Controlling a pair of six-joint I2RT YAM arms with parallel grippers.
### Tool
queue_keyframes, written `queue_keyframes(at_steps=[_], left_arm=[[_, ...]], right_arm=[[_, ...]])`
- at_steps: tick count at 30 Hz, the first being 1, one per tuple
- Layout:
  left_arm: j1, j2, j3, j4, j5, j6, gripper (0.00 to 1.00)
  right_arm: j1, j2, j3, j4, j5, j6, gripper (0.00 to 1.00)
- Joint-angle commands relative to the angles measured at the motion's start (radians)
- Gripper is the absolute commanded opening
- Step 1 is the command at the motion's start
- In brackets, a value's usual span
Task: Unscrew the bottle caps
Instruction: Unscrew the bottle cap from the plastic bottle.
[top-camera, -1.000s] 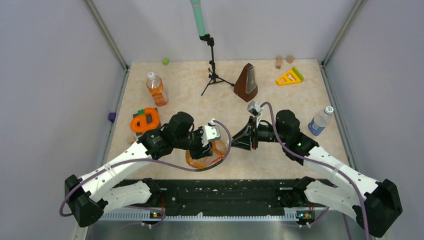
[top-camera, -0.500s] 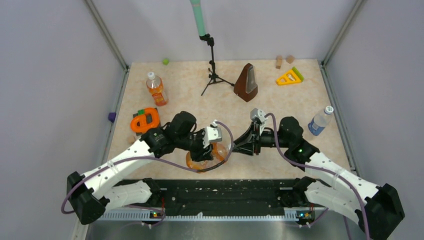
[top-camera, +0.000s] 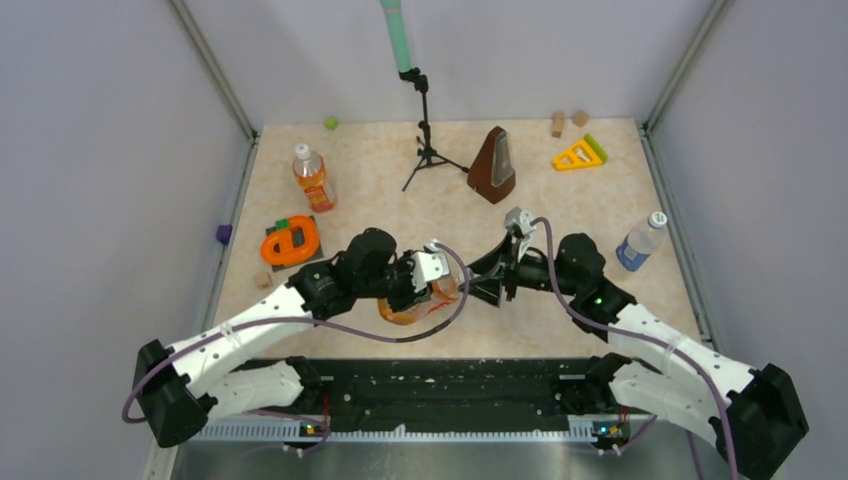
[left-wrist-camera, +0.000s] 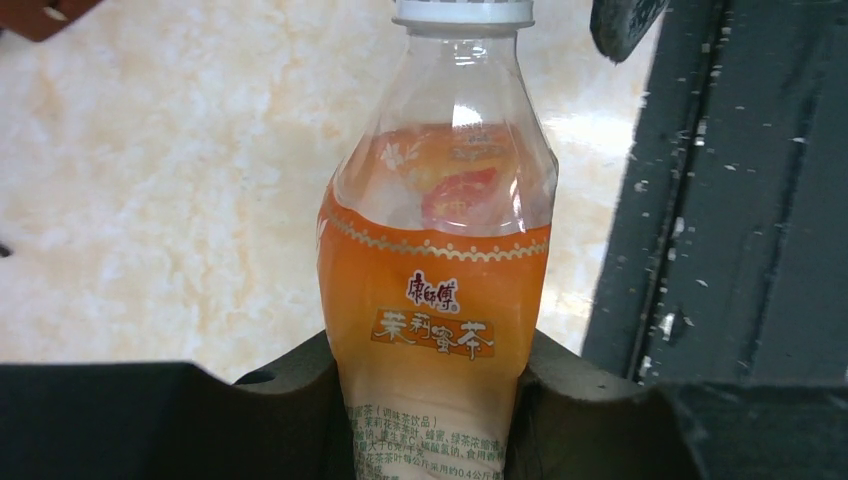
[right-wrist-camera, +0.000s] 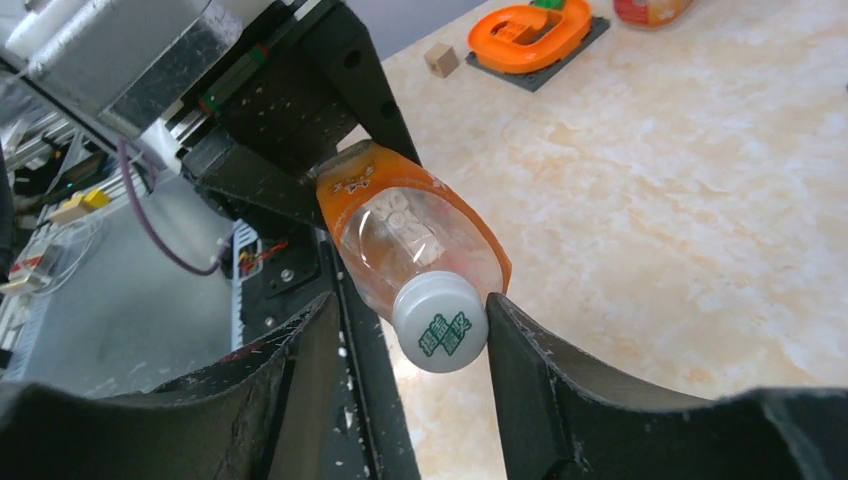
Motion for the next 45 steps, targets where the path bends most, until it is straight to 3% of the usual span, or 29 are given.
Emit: queue_keyframes(at_steps=[1, 5, 8, 11, 15, 22, 25, 29, 34, 37, 40, 43, 45], left_arm=[[0.001, -0.068, -0.051, 0.157, -0.196, 0.021, 0.0], [0.001, -0.172, -0.133, 0.251, -0.223, 0.045, 0.0], [0.001, -0.216, -0.173, 0.275, -0.246, 0.046, 0.0], [0.001, -0.237, -0.193, 0.279, -0.286, 0.04, 0.0], [0.0, -0.242, -0.202, 0.291, -0.311, 0.039, 0.0], [0.001, -0.228, -0.193, 0.304, -0.311, 0.035, 0.0], [0.001, -0.225, -0.184, 0.286, -0.311, 0.029, 0.0], [0.001, -0.231, -0.199, 0.295, -0.327, 0.028, 0.0], [0.001, -0.205, -0.185, 0.28, -0.359, 0.069, 0.0], [0.001, -0.187, -0.175, 0.265, -0.327, 0.079, 0.0], [0.001, -0.185, -0.176, 0.271, -0.282, 0.072, 0.0], [0.001, -0.187, -0.183, 0.287, -0.262, 0.068, 0.0], [0.0, -0.185, -0.177, 0.283, -0.258, 0.063, 0.0]], right_arm=[[0.016, -0.026, 0.06, 0.009, 0.136, 0.008, 0.56], [0.016, -0.085, 0.015, 0.076, 0.288, 0.074, 0.61], [0.016, -0.141, -0.019, 0.117, 0.444, 0.162, 0.74], [0.012, -0.138, 0.05, -0.058, 0.582, 0.269, 0.84], [0.011, -0.018, 0.239, -0.328, 0.572, 0.334, 0.9], [-0.002, 0.194, 0.396, -0.532, 0.509, 0.421, 0.99], [-0.015, 0.184, 0.366, -0.471, 0.493, 0.438, 0.99], [-0.053, 0.106, 0.148, -0.088, 0.399, 0.634, 0.98], [-0.065, 0.112, 0.074, 0.079, 0.304, 0.749, 0.81], [-0.065, 0.107, 0.06, 0.106, 0.295, 0.762, 0.72], [-0.065, 0.096, 0.058, 0.125, 0.297, 0.764, 0.71], [-0.065, 0.11, 0.09, 0.073, 0.288, 0.76, 0.69], [-0.065, 0.14, 0.112, 0.051, 0.258, 0.746, 0.62]])
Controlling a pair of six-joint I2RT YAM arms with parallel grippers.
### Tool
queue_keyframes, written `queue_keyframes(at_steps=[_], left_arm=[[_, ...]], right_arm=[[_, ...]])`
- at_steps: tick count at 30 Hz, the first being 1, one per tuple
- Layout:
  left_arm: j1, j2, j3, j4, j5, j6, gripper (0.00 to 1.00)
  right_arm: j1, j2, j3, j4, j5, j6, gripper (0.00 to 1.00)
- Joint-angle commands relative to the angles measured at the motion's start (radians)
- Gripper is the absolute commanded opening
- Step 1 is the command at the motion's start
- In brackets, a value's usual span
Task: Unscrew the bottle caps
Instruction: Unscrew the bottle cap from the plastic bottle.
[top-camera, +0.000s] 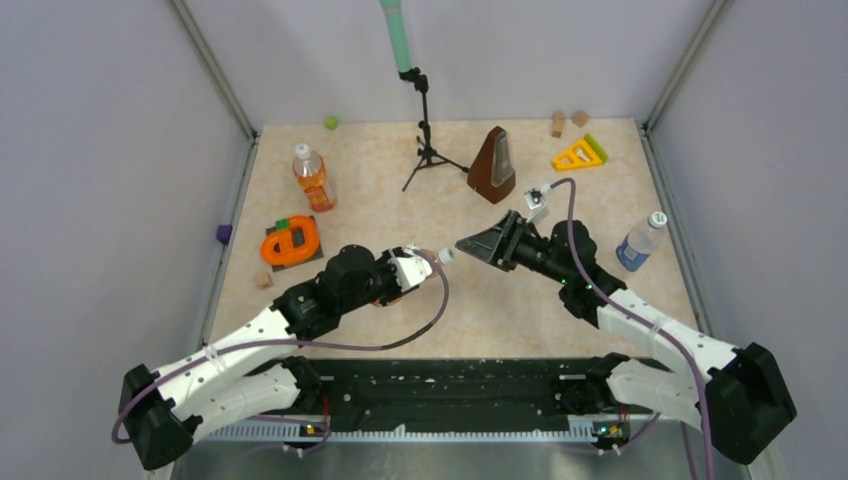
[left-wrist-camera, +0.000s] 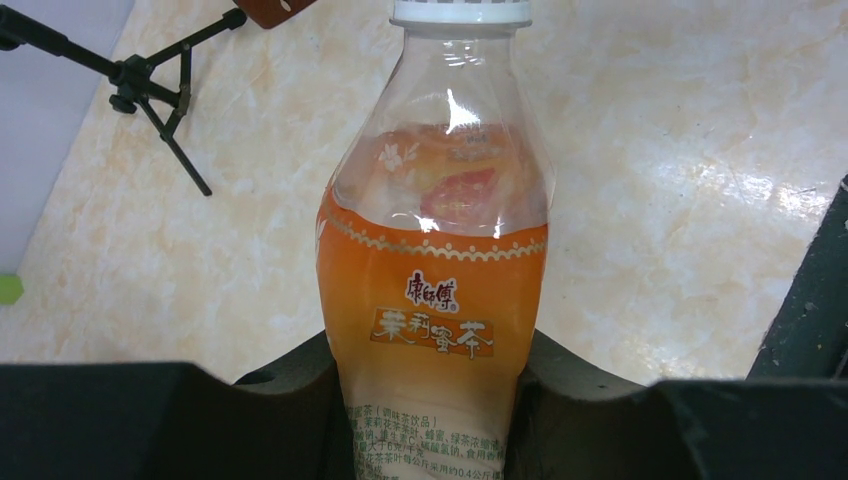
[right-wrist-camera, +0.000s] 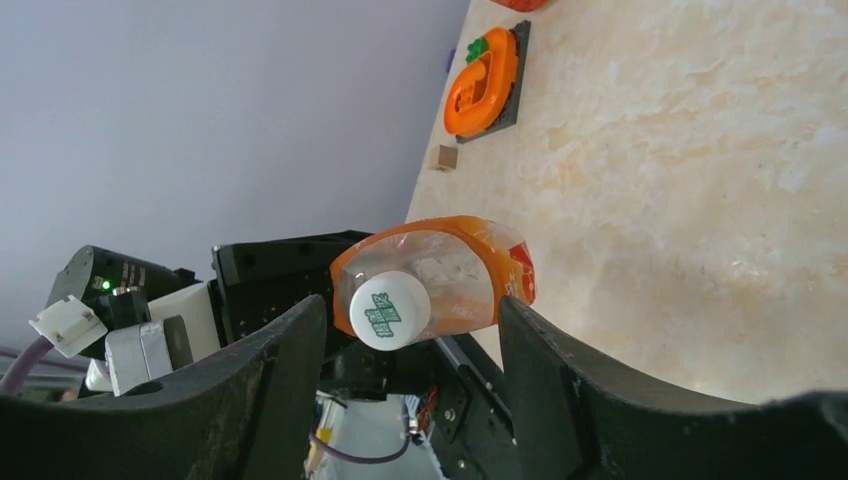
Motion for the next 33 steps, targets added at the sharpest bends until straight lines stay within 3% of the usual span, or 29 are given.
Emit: queue_keyframes(at_steps=[1, 6, 18, 24, 33], left_arm=[[0.001, -0.005, 0.028, 0.04, 0.042, -0.008, 0.0], [0.001, 0.0, 0.031, 0.039, 0.052, -0.026, 0.0], [0.001, 0.028, 0.075, -0.01, 0.093, -0.053, 0.0], [0.0, 0.037, 0.082, -0.011, 0.1, -0.055, 0.0], [0.0, 0.048, 0.081, -0.006, 0.105, -0.052, 0.0]], right_arm=[[-0.005, 0.035, 0.062, 0.022, -0.076, 0.002, 0.6], [-0.003, 0.102, 0.07, 0.138, -0.2, 0.034, 0.58], [0.002, 0.101, 0.091, 0.076, -0.249, -0.063, 0.49], [0.001, 0.111, 0.102, 0.046, -0.251, -0.104, 0.34], [0.002, 0.114, 0.126, -0.008, -0.264, -0.153, 0.37]])
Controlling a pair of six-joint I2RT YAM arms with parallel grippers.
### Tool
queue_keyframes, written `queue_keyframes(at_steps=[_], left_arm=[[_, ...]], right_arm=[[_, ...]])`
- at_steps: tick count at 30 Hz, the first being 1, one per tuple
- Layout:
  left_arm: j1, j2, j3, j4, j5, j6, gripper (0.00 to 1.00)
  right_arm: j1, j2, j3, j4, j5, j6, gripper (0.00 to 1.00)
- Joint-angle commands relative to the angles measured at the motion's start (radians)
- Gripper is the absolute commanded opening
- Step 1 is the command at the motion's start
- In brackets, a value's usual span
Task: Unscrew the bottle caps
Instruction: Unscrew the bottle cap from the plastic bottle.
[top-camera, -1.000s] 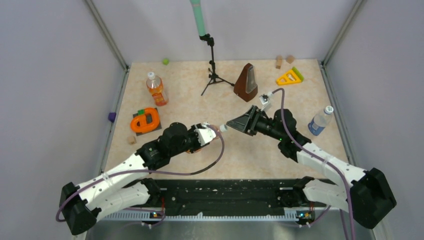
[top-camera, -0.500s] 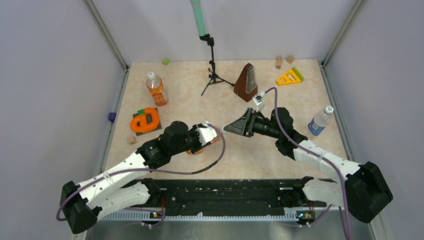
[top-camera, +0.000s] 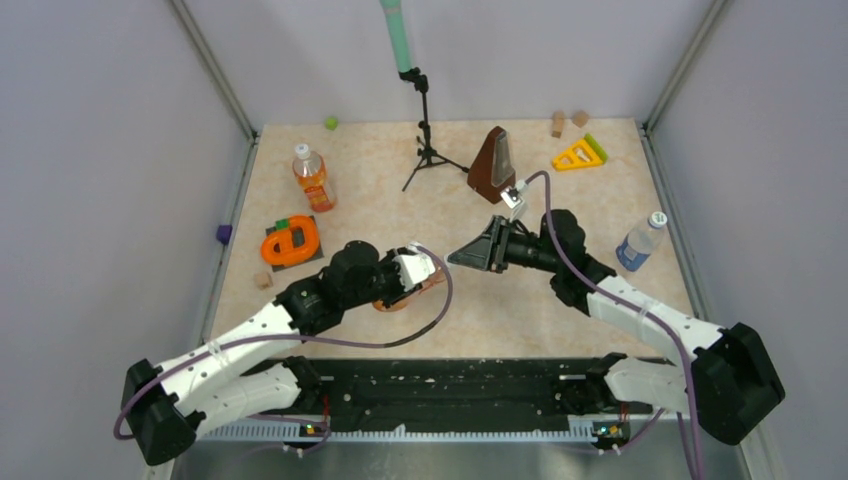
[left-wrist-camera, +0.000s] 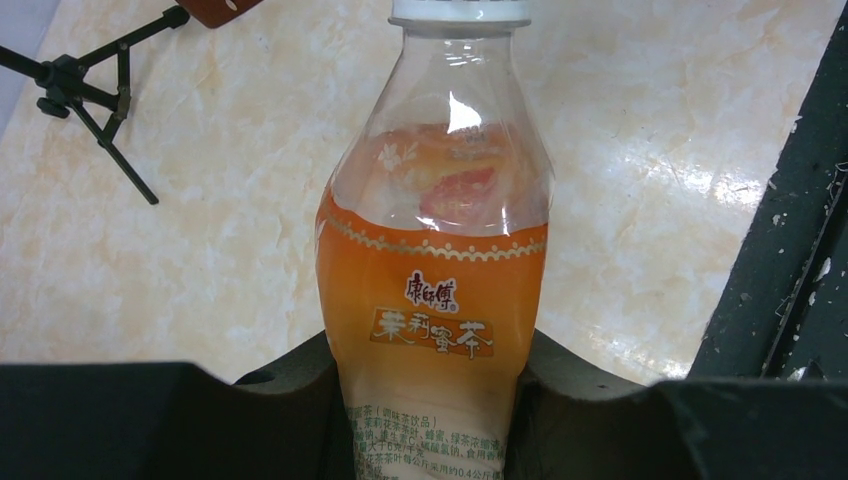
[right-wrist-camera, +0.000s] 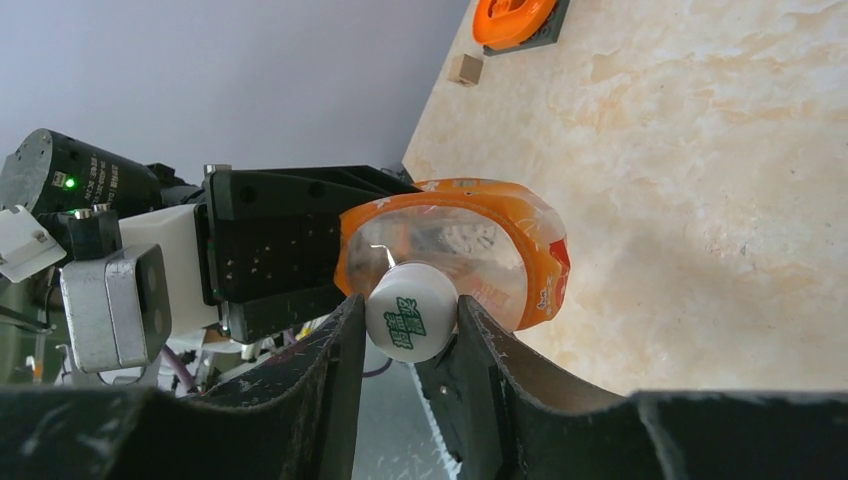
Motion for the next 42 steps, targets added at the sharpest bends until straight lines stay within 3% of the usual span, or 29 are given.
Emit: queue_keyframes(at_steps=[1, 8, 12, 22, 32, 39, 40, 42], left_arm=[[0.001, 0.012, 0.043, 0.034, 0.02, -0.008, 0.0], [0.001, 0.021, 0.049, 0.017, 0.023, -0.002, 0.0], [0.001, 0.017, 0.05, 0.015, 0.03, -0.009, 0.0], [0.001, 0.026, 0.085, -0.036, 0.098, -0.087, 0.0], [0.013, 0.03, 0.165, -0.076, 0.404, -0.1, 0.0], [0.022, 0.036, 0.186, -0.086, 0.486, -0.103, 0.0], [0.022, 0.036, 0.183, -0.083, 0.481, -0.104, 0.0], [0.022, 0.038, 0.175, -0.073, 0.457, -0.103, 0.0]], right_arm=[[0.001, 0.002, 0.058, -0.007, -0.023, -0.049, 0.37], [0.001, 0.002, 0.058, -0.02, -0.008, -0.061, 0.37], [0.002, 0.002, 0.056, -0.025, -0.005, -0.072, 0.21], [0.016, -0.035, 0.025, 0.002, -0.016, -0.167, 0.0], [0.039, -0.095, 0.04, -0.08, -0.115, -0.381, 0.0], [0.039, -0.106, 0.041, -0.08, -0.167, -0.408, 0.0], [0.039, -0.107, 0.041, -0.082, -0.158, -0.407, 0.01], [0.039, -0.109, 0.041, -0.09, -0.119, -0.395, 0.15]])
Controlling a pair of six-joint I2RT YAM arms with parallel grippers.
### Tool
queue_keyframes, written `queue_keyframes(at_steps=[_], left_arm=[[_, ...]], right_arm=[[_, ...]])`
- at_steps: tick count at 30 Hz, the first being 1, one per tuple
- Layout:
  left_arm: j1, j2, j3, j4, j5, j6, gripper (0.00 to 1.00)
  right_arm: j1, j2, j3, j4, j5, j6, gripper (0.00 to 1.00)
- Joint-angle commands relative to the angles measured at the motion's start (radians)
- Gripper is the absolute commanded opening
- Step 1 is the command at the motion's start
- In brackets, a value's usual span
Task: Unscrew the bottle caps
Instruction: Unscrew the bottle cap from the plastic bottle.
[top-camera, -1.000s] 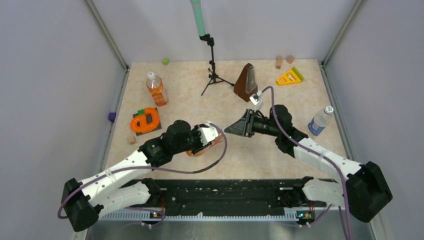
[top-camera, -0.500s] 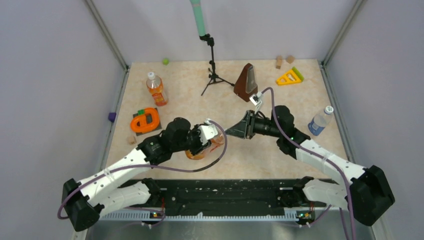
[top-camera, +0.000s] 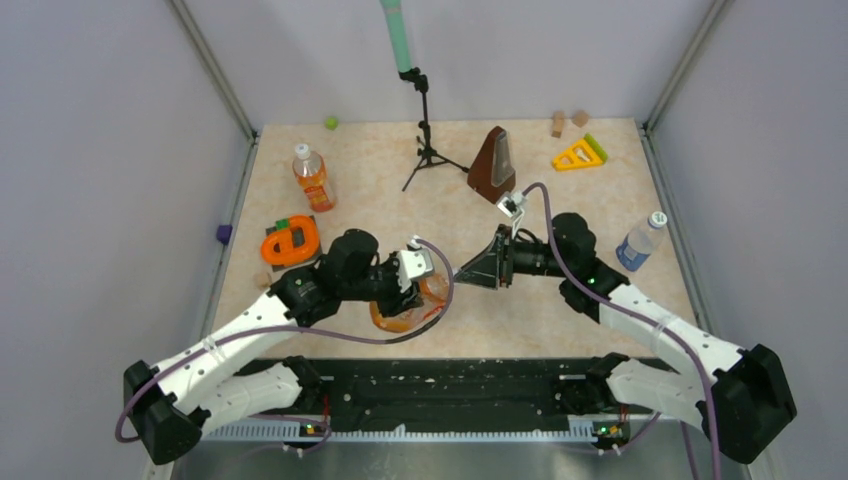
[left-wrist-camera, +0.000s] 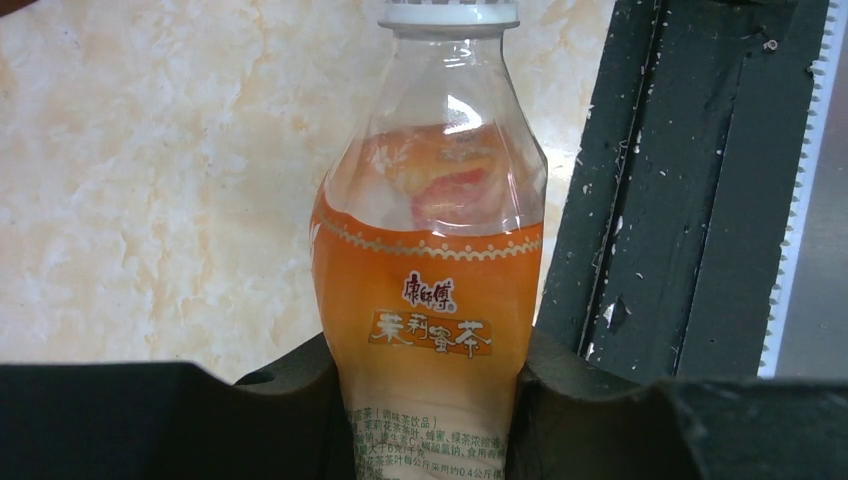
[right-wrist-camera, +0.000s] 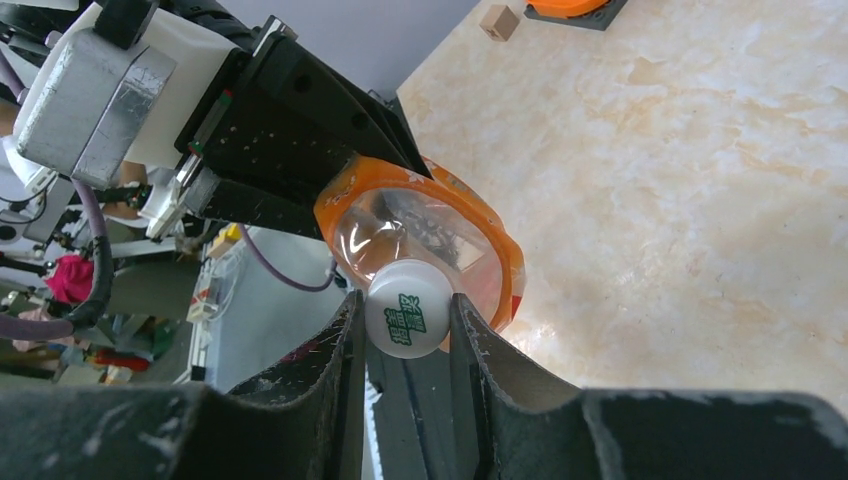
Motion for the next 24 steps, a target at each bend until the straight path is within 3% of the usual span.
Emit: queue_keyframes(at_steps=[1, 2, 4, 9, 14, 24], left_arm=[[-0.021, 0.002, 0.045, 0.148, 0.134, -0.004, 0.0], [-0.022, -0.001, 0.031, 0.162, 0.105, 0.002, 0.0], [-0.022, -0.016, -0.01, 0.203, 0.025, 0.02, 0.0], [-0.022, -0.056, -0.114, 0.295, -0.17, 0.084, 0.0], [-0.022, -0.081, -0.146, 0.329, -0.213, 0.133, 0.0], [-0.026, -0.051, -0.142, 0.446, -0.287, 0.194, 0.0]], right_arm=[[0.025, -0.009, 0.036, 0.007, 0.072, -0.041, 0.23], [0.023, -0.012, 0.038, -0.017, 0.124, -0.037, 0.33], [0.024, -0.019, 0.047, -0.061, 0.194, -0.029, 0.45], [0.024, -0.043, 0.068, -0.122, 0.333, 0.011, 0.6], [0.024, -0.07, 0.1, -0.154, 0.484, 0.069, 0.64], [0.02, -0.08, 0.2, -0.248, 0.637, 0.148, 0.65]])
